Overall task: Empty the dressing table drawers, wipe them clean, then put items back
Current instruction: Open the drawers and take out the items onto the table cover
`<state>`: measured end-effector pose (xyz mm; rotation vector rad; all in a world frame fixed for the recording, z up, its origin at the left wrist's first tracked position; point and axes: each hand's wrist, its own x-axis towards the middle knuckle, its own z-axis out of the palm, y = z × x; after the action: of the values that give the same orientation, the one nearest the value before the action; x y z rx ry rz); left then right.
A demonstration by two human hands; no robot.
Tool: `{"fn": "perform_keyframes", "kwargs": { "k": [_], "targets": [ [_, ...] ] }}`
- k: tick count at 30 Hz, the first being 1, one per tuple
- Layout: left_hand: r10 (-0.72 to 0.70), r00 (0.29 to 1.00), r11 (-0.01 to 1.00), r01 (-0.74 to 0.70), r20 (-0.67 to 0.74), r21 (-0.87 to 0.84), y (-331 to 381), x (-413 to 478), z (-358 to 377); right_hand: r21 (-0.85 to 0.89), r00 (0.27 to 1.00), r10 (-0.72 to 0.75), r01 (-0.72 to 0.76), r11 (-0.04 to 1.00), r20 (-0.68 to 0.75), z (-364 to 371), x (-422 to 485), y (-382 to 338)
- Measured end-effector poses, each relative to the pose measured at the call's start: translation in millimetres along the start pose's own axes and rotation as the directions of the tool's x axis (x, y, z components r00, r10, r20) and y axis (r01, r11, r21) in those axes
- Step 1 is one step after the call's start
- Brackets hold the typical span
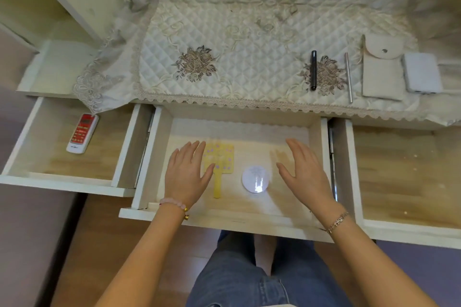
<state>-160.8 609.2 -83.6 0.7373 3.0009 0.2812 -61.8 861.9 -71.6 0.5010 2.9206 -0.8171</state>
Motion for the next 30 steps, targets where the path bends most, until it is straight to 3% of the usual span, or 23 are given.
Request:
{"fn": "perform_keyframes", "kwargs": {
  "k": [8,13,18,22,27,30],
  "targets": [
    [-0.005,0.99,0.998,0.015,0.144,-0.068,-19,-7,32,-0.004,0.993,0.068,-0.068,0.998,0.099,39,-2,-9],
    [-0.005,0.986,0.995,0.02,0.164,-0.095,-22,-10,48,0.0,0.98,0.082,-0.084,0.996,0.183,54,2,-7],
    [-0.105,0.965,0.974,0.149,0.241,-0.168,-19,-11,65,0.003,0.964,0.093,-0.097,0.995,0.248,70,12,1],
    [-0.318,0.863,0.892,0.412,0.392,-0.184,-6,-7,74,0.026,0.94,0.102,-0.117,0.993,0.326,87,22,0],
    [-0.394,0.744,0.845,0.524,0.539,-0.106,3,-1,86,-0.04,0.933,0.136,-0.13,0.991,0.333,101,28,0],
    [-0.419,0.72,0.837,0.542,0.553,-0.071,7,5,90,-0.038,0.932,0.155,-0.151,0.988,0.329,103,31,0]
  ]
}}
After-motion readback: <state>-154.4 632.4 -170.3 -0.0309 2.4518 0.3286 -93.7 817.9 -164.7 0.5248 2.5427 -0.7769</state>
